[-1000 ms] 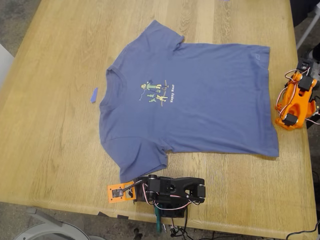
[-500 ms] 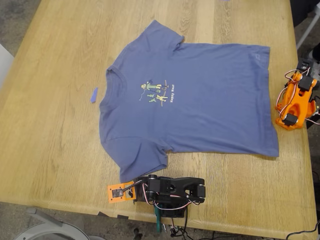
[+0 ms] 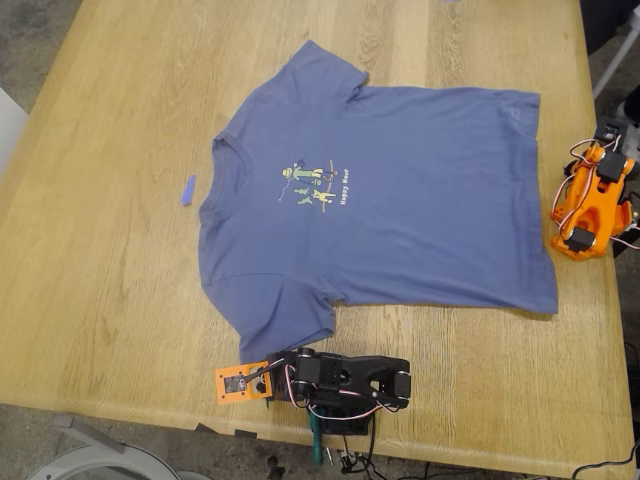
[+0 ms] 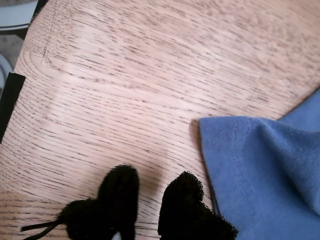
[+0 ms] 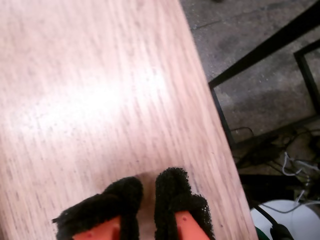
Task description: Fold a T-shirt
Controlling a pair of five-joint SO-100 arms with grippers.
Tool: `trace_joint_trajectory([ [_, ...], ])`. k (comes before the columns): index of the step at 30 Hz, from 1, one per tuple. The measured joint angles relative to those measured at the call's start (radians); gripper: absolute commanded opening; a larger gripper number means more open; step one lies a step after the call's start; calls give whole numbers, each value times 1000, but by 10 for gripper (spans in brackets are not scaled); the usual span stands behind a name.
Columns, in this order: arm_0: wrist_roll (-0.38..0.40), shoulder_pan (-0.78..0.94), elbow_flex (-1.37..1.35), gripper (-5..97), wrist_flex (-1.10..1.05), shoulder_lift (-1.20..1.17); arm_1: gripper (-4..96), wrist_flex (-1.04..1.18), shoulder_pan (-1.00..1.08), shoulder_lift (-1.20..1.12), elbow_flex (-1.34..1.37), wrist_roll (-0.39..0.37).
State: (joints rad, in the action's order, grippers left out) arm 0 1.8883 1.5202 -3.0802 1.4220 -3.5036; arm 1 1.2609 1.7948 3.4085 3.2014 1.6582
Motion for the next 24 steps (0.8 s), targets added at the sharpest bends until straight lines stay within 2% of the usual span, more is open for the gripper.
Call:
trace_joint_trajectory([
  [2, 2, -6, 0, 126, 0, 0, 2, 0, -18, 0, 0, 0],
  [5, -18, -35, 0, 129, -48, 0, 14, 0, -69, 0, 0, -5],
  [7, -57, -54, 0, 191, -121, 0, 24, 6, -81, 0, -3, -5],
  [11, -92, -112, 2, 344, -232, 0, 183, 8, -94, 0, -60, 6],
  [15, -94, -187, 23, 520, -282, 0, 291, -29, -124, -12, -156, 25],
  [20, -94, -278, 101, 570, -293, 0, 389, -26, -144, -11, -344, 8],
  [24, -97, -295, 221, 590, -183, 6, 404, 32, -186, -9, -499, -32],
])
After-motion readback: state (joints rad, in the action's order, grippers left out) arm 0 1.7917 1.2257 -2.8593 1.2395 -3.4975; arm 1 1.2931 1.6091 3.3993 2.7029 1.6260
